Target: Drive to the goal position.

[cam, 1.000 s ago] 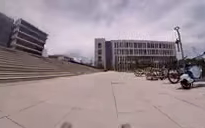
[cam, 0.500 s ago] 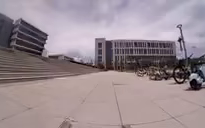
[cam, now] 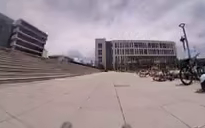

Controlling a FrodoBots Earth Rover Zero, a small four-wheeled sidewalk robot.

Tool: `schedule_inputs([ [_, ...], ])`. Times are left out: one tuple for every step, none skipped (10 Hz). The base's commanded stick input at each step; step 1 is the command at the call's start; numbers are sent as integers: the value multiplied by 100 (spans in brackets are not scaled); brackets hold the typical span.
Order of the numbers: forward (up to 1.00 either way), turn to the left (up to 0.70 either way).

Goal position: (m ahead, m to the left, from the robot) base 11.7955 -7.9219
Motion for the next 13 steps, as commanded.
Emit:
schedule_inputs([
  [70, 0],
  [70, 0],
  [70, 0],
  [70, 0],
  [70, 0],
  [70, 0],
  [70, 0],
  [70, 0],
  [70, 0],
  [70, 0],
  [70, 0],
  [70, 0],
  [70, 0],
])
